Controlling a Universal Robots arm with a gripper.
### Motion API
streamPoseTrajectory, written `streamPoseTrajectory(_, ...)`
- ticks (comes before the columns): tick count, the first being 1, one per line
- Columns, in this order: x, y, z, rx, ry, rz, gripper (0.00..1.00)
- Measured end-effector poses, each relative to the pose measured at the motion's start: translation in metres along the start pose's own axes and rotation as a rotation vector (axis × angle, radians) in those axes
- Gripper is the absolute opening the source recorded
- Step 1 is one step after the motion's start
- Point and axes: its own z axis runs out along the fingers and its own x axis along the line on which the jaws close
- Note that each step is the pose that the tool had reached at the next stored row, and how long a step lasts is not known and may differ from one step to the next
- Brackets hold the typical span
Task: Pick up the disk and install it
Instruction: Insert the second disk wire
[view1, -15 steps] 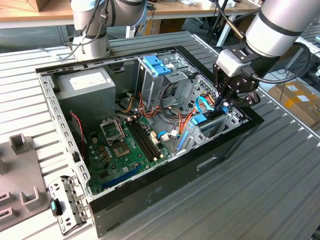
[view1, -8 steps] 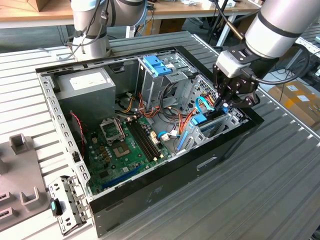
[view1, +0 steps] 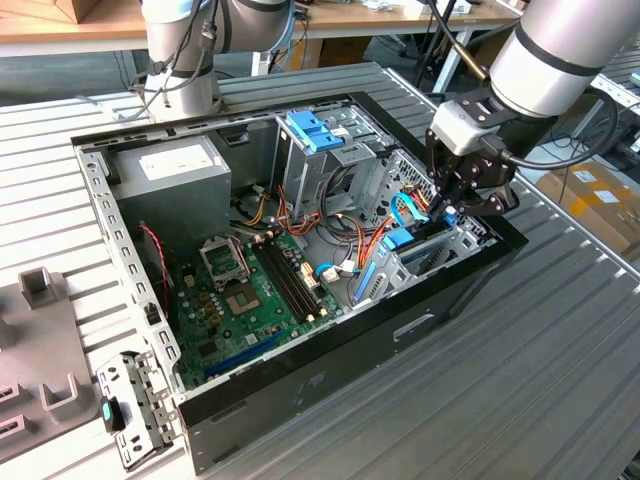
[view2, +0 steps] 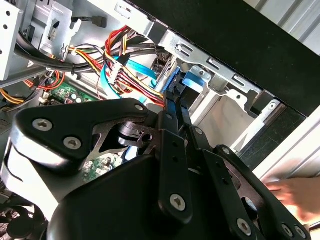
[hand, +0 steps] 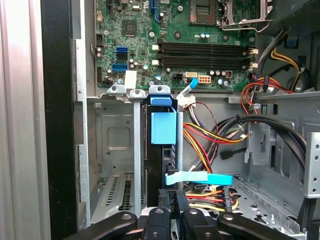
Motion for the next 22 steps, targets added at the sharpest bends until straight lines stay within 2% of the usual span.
streamPoseTrajectory(15, 0.0001, 0.0010, 0.0019, 0.0002, -0.0011, 0.002, 0.16)
streamPoseTrajectory(22, 0.0005, 0.0012, 0.0051, 0.0001, -0.0012, 0.002, 0.16)
